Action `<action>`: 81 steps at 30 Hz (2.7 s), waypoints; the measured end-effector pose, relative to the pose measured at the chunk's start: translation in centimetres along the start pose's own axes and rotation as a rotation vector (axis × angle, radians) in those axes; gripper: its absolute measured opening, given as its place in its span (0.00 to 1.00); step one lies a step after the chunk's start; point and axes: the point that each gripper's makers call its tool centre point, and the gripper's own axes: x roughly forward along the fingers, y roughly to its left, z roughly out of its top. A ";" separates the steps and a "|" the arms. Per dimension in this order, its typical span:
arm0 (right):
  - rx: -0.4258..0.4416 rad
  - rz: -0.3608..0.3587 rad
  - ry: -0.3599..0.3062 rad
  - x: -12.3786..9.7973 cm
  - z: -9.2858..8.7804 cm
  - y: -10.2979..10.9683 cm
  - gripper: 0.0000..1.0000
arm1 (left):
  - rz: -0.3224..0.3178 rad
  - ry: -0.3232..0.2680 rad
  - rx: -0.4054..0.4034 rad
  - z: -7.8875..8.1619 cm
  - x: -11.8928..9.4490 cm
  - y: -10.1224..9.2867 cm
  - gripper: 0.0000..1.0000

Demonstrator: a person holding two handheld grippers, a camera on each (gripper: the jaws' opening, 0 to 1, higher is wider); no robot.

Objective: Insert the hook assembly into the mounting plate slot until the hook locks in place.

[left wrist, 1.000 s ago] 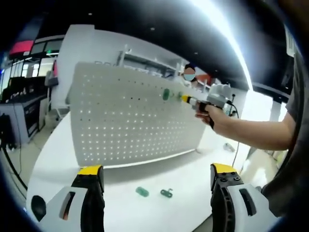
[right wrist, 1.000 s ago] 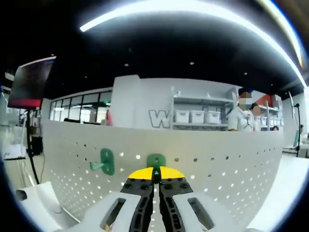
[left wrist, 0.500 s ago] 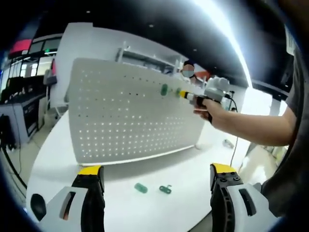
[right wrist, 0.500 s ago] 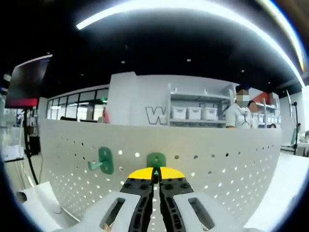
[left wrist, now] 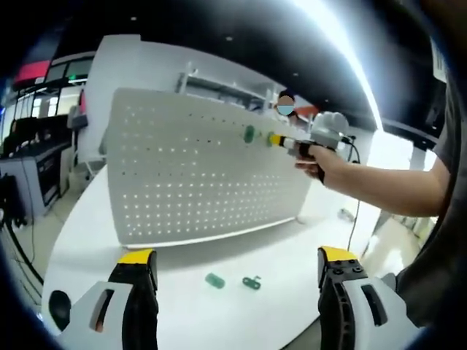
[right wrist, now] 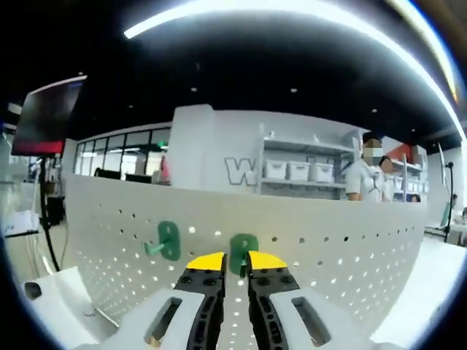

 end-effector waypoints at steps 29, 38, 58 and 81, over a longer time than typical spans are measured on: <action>-0.026 0.123 0.173 -8.8 -5.6 0.7 0.18 | -0.038 0.071 0.036 -2.0 -0.1 -1.2 0.95; -0.047 0.208 0.262 -11.8 -9.0 1.7 0.17 | -0.043 0.091 -0.003 -3.0 -0.4 -0.9 0.95; -0.079 0.370 0.447 -20.2 -15.7 4.4 0.18 | -0.047 0.174 0.009 -5.8 -0.5 -1.6 0.94; -0.150 0.609 0.585 -24.5 -20.8 9.7 0.18 | -0.058 0.341 0.021 -10.8 -0.6 -2.4 0.94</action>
